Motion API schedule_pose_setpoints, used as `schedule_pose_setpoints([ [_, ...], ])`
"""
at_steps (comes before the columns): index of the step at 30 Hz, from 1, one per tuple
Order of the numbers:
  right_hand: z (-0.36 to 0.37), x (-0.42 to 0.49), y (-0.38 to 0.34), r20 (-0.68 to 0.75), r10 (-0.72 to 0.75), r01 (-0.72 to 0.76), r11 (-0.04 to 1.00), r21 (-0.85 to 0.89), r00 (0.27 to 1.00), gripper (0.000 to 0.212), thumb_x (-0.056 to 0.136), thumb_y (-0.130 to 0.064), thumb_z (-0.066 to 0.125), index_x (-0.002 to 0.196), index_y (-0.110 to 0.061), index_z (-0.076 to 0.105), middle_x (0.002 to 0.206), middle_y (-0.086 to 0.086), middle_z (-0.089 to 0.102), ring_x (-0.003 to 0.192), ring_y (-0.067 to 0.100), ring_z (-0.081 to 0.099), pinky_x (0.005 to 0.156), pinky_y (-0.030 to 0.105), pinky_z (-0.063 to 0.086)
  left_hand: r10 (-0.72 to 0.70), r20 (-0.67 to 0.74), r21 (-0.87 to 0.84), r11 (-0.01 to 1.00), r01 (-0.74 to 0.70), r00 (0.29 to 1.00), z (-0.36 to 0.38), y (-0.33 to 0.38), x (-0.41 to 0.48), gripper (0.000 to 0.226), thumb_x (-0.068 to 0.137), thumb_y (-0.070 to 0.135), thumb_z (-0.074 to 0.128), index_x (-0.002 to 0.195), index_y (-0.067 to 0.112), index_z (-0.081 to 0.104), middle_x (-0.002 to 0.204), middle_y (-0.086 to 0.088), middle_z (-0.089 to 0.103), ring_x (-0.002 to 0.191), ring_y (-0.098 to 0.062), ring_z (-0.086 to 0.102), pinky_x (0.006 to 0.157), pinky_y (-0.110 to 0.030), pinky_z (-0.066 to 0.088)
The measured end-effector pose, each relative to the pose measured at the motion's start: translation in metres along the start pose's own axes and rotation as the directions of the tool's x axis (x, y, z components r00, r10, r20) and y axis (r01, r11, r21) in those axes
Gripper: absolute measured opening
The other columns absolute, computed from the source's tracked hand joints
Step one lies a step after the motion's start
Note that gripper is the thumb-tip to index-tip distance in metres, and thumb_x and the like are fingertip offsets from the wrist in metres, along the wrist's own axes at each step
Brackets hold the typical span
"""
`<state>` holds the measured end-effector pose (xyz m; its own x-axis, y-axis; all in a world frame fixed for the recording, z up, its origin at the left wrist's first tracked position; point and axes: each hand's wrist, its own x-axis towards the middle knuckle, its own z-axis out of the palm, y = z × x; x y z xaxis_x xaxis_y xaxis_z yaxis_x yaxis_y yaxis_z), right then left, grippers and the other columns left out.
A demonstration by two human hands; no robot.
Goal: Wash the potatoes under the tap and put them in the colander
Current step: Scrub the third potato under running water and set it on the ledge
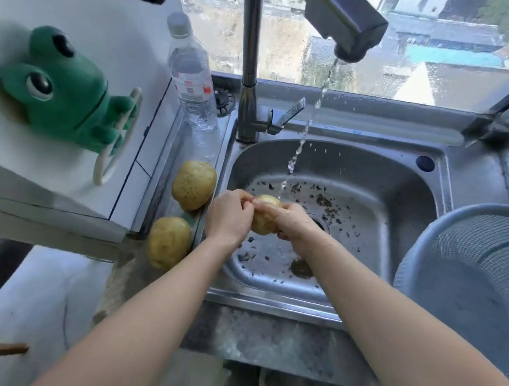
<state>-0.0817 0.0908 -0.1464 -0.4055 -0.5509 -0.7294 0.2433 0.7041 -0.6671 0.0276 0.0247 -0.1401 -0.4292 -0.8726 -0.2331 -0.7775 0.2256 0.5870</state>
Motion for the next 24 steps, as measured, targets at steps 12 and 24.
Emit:
schedule_pose_setpoints([
  [12, 0.060, -0.053, 0.006, 0.266, -0.145, 0.204, 0.956, -0.211, 0.953, 0.069, 0.072, -0.051, 0.079, 0.120, -0.010, 0.052, 0.109, 0.009, 0.065, 0.083, 0.013, 0.063, 0.054, 0.018, 0.048, -0.022, -0.109, -0.140, 0.990, 0.007, 0.994, -0.034, -0.053, -0.096, 0.075, 0.067, 0.041, 0.085, 0.130, 0.017, 0.053, 0.122, -0.010, 0.055, 0.110, -0.027, 0.055, 0.097, -0.041, 0.048],
  [24, 0.075, -0.067, 0.033, 0.344, -0.218, 0.326, 0.898, -0.296, 0.913, 0.014, 0.094, -0.022, 0.055, 0.102, -0.011, 0.059, 0.091, 0.005, 0.063, 0.076, 0.016, 0.061, 0.068, 0.029, 0.050, -0.354, -0.413, -0.025, 0.925, 0.378, 0.839, -0.030, -0.094, -0.157, 0.069, 0.070, 0.038, 0.084, 0.123, 0.011, 0.050, 0.120, -0.011, 0.056, 0.107, -0.030, 0.057, 0.077, -0.034, 0.044],
])
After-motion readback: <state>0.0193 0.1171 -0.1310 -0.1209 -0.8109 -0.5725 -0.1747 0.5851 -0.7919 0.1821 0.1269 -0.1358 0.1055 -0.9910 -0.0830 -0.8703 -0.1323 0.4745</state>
